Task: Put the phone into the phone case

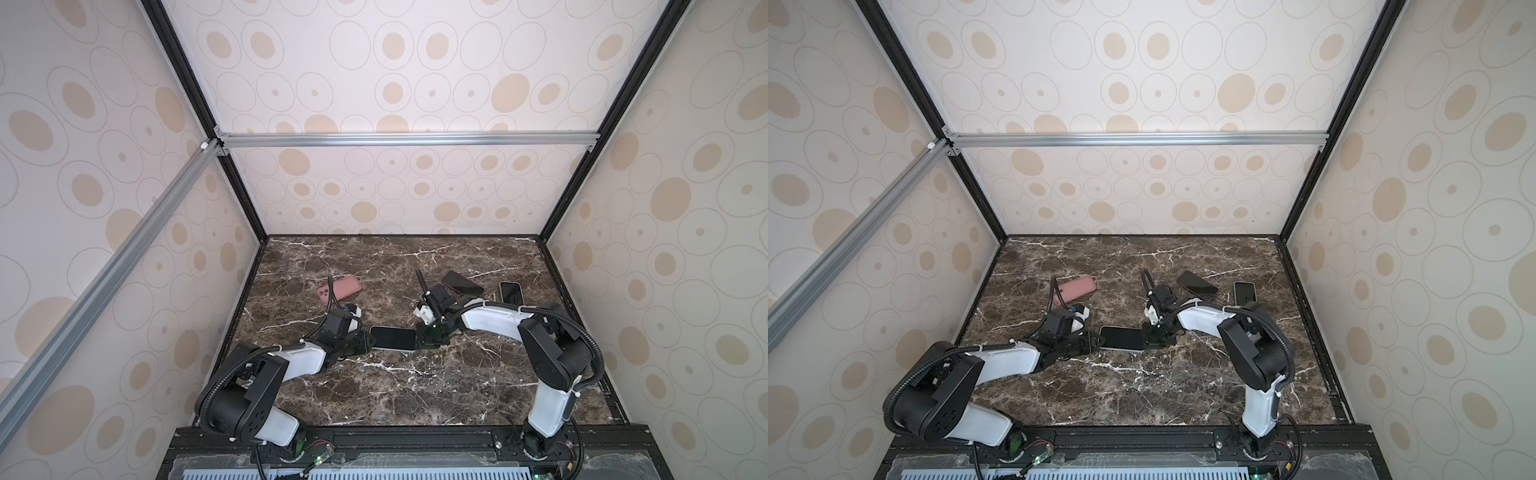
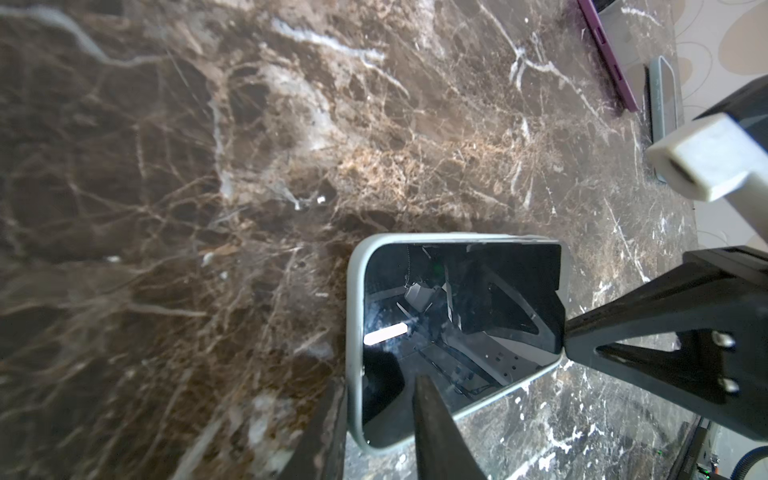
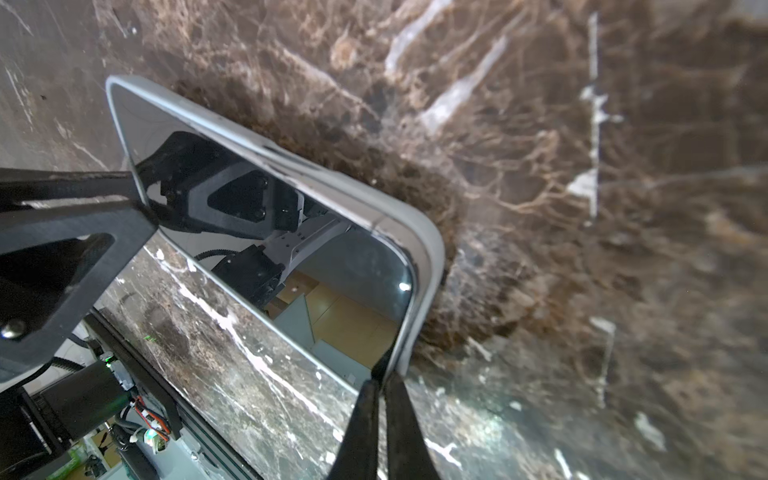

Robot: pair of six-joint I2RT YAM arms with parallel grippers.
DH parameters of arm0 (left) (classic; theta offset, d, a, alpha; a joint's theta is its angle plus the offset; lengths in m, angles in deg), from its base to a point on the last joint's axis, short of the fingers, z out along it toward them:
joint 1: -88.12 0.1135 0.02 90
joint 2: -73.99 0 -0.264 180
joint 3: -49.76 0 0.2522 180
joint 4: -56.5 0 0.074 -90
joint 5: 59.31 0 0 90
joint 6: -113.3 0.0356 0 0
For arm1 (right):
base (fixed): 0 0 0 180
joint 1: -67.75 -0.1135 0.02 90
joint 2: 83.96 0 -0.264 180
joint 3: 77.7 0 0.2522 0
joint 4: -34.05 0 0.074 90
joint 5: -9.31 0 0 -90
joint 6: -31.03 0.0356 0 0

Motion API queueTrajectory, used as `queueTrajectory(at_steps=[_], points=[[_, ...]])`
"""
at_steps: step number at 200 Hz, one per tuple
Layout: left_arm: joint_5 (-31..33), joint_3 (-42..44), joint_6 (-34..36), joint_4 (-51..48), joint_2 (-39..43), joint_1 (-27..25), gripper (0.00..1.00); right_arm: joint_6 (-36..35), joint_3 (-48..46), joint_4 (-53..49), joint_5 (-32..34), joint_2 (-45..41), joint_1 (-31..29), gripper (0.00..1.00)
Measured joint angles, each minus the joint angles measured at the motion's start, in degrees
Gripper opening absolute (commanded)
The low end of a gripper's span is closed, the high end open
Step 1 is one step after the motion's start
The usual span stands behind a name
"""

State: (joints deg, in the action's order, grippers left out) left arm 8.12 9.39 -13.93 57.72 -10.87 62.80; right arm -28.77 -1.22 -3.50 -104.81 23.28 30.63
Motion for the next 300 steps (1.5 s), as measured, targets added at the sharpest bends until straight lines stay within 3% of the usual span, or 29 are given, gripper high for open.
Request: queueTrajectory(at_steps=[45, 124, 196, 243, 300], points=[[-0.13, -0.31, 0.39, -0.44, 0.11, -0.13, 0.36, -1.68, 0.52, -0.72, 4.33, -1.95, -2.27, 0.24], [1.64, -4.35, 2.58, -7.04, 0.11, -1.73, 0.54, -6.99, 0.94, -3.85, 4.66, -3.13, 1.31, 0.25], [3.45, -8.31, 5.73, -12.5, -1.53, 0.55, 0.47, -7.28, 2.58, -1.03, 1.42, -3.1, 2.97, 0.21], [1.42, -9.66, 7.69, -10.91, -4.24, 1.31, 0.36, -7.13, 5.55, 0.33, 1.73, -1.49, 3.23, 0.19], [-0.79, -10.47, 8.15, -8.94, -6.21, 1.81, 0.35, -7.13, 6.08, -1.38, 4.26, 0.24, 3.39, 0.19]])
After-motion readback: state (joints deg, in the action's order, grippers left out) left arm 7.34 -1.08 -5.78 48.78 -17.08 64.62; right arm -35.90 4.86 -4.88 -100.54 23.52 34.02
